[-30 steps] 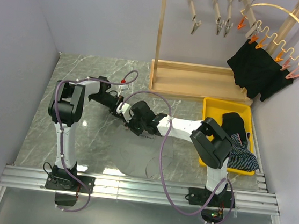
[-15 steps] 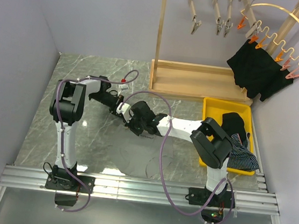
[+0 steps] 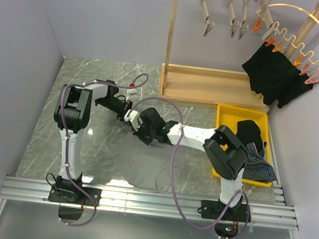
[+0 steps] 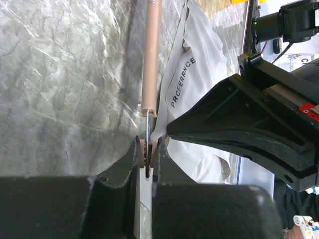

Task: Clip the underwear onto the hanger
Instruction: Clamp the underwear onto the hanger, then open the clamp at the hanger.

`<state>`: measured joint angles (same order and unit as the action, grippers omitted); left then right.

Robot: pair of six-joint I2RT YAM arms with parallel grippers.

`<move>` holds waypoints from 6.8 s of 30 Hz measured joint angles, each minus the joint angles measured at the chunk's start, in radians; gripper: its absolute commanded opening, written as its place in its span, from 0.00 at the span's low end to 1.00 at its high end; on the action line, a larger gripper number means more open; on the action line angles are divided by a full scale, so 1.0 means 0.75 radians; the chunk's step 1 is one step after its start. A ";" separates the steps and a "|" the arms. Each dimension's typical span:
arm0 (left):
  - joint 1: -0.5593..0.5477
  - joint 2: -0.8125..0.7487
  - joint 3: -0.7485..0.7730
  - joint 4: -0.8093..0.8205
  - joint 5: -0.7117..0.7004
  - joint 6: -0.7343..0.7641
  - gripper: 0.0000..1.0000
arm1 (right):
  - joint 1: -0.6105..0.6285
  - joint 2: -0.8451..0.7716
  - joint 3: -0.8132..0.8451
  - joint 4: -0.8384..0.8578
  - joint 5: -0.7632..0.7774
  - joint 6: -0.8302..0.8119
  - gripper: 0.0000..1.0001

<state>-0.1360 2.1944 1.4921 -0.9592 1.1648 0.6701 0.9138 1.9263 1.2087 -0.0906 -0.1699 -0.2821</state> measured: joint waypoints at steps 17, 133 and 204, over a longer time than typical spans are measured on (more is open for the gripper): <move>-0.001 0.000 -0.019 -0.028 0.010 0.060 0.00 | 0.000 0.000 0.010 -0.007 0.001 0.000 0.00; -0.392 -0.642 -0.323 0.665 -0.627 -0.175 0.77 | -0.925 -0.358 0.053 -0.631 -0.196 0.276 0.23; -0.509 -0.116 0.135 0.734 -0.395 -0.430 0.80 | -0.905 -0.205 -0.162 -0.358 -0.657 0.345 0.00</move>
<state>-0.5179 2.1071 1.5932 -0.4088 0.8688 0.3473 0.2348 1.7721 1.0874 -0.3592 -0.6628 -0.0235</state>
